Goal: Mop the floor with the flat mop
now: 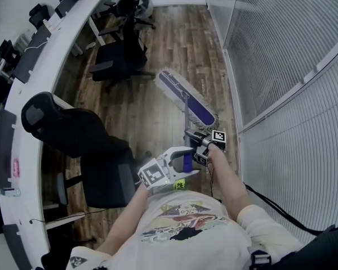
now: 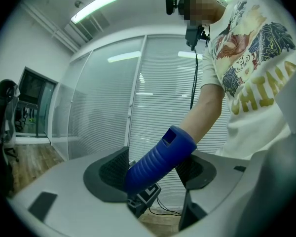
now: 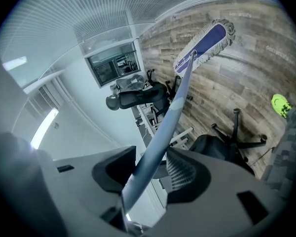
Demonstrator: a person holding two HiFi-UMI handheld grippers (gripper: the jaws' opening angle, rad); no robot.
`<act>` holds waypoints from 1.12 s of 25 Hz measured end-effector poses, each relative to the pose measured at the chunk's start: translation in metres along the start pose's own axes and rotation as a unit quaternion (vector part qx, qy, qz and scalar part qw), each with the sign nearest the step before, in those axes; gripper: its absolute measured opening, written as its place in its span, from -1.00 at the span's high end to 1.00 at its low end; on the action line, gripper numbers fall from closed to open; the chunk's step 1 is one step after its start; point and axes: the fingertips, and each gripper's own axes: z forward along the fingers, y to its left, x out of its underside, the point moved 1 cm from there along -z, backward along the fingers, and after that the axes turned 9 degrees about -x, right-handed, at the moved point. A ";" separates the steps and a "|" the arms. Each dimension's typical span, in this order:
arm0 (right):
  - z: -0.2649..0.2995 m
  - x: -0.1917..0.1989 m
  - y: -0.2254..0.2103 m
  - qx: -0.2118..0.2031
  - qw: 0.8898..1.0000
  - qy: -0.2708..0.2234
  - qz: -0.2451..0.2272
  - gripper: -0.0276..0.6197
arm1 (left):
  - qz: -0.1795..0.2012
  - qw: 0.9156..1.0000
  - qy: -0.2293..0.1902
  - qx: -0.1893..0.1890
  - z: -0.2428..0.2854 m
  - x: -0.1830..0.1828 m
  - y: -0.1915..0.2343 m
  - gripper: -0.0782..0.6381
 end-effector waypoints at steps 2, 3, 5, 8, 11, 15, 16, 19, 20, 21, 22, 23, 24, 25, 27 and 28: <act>0.000 0.001 -0.001 -0.002 1.000 0.002 -0.005 0.36 | -0.002 1.000 0.001 0.001 0.000 0.001 -0.002 0.03; -0.002 0.003 -0.001 -0.002 1.000 0.000 -0.004 0.35 | -0.002 1.000 0.002 0.002 0.000 0.002 -0.003 0.03; -0.004 0.005 -0.002 -0.008 1.000 -0.003 -0.006 0.35 | -0.002 1.000 0.004 0.003 0.001 0.004 -0.006 0.03; -0.003 0.005 -0.002 -0.013 1.000 0.005 -0.015 0.35 | -0.001 1.000 0.007 0.004 0.000 0.005 -0.007 0.03; -0.001 0.009 -0.005 -0.011 1.000 0.011 -0.018 0.34 | -0.003 1.000 0.007 0.002 -0.006 0.008 -0.008 0.03; 0.006 0.014 -0.006 -0.020 1.000 0.007 -0.009 0.34 | -0.003 1.000 0.004 0.002 -0.014 0.009 -0.004 0.03; 0.008 0.014 -0.007 -0.022 1.000 0.006 -0.009 0.34 | -0.004 1.000 0.002 0.002 -0.017 0.009 -0.003 0.03; 0.014 0.013 -0.010 -0.025 1.000 0.007 -0.012 0.34 | -0.007 1.000 -0.006 0.002 -0.022 0.007 0.001 0.03; 0.015 0.013 -0.011 -0.024 1.000 0.007 -0.012 0.34 | -0.008 1.000 -0.007 0.002 -0.023 0.007 0.002 0.02; 0.015 0.014 -0.010 -0.025 1.000 0.008 -0.012 0.34 | -0.008 1.000 -0.008 0.003 -0.023 0.007 0.002 0.03; 0.015 0.014 -0.010 -0.025 1.000 0.010 -0.011 0.34 | -0.008 1.000 -0.008 0.004 -0.024 0.007 0.002 0.03; 0.016 0.015 -0.009 -0.024 1.000 0.011 -0.011 0.34 | -0.008 1.000 -0.008 0.005 -0.024 0.008 0.001 0.03; 0.016 0.016 -0.009 -0.022 1.000 0.012 -0.011 0.34 | -0.008 1.000 -0.008 0.006 -0.025 0.008 0.001 0.02; 0.017 0.017 -0.010 -0.019 1.000 0.012 -0.012 0.34 | -0.008 1.000 -0.008 0.007 -0.027 0.008 0.001 0.02; 0.020 0.018 -0.012 -0.012 1.000 0.009 -0.013 0.34 | -0.007 1.000 -0.009 0.009 -0.031 0.009 0.003 0.02; 0.021 0.019 -0.013 -0.011 1.000 0.008 -0.013 0.34 | -0.007 1.000 -0.010 0.009 -0.033 0.009 0.004 0.02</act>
